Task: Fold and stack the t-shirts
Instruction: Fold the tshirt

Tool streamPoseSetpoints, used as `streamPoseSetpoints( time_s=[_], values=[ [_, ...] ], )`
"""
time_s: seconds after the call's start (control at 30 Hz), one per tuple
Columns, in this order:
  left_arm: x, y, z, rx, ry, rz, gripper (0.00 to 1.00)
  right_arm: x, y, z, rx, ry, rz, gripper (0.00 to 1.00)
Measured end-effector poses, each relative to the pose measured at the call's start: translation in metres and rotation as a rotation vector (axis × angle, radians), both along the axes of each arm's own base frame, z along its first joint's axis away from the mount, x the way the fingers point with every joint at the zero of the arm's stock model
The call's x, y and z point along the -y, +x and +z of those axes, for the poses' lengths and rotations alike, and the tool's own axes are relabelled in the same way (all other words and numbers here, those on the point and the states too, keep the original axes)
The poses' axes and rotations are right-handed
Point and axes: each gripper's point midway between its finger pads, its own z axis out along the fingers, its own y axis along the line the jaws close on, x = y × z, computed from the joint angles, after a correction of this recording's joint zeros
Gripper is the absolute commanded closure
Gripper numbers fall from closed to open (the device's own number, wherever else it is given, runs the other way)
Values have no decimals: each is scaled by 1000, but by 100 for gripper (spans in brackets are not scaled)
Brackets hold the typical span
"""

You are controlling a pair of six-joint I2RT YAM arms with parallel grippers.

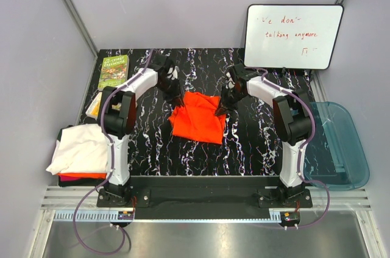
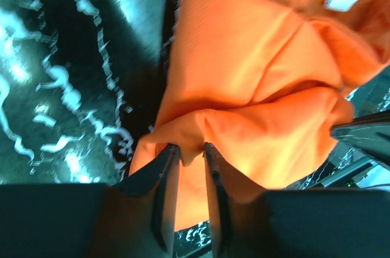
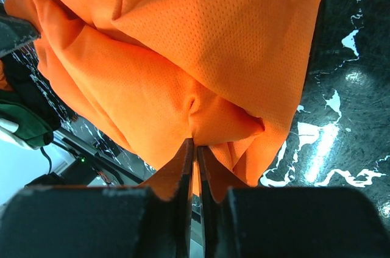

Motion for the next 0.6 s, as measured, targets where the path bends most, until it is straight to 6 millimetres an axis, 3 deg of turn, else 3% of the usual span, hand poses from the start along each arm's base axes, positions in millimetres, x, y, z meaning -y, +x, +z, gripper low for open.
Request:
streamPoseSetpoints(
  time_s=[0.1,0.37,0.6],
  values=[
    [4,3,-2,3,-12,-3,100,0,-1,-1,-4,-2,0,88],
    [7,2,-2,2,-21,-13,100,2,-2,2,5,-4,-2,89],
    [6,-6,38,66,-48,-25,100,4,-6,33,70,19,-3,89]
  ],
)
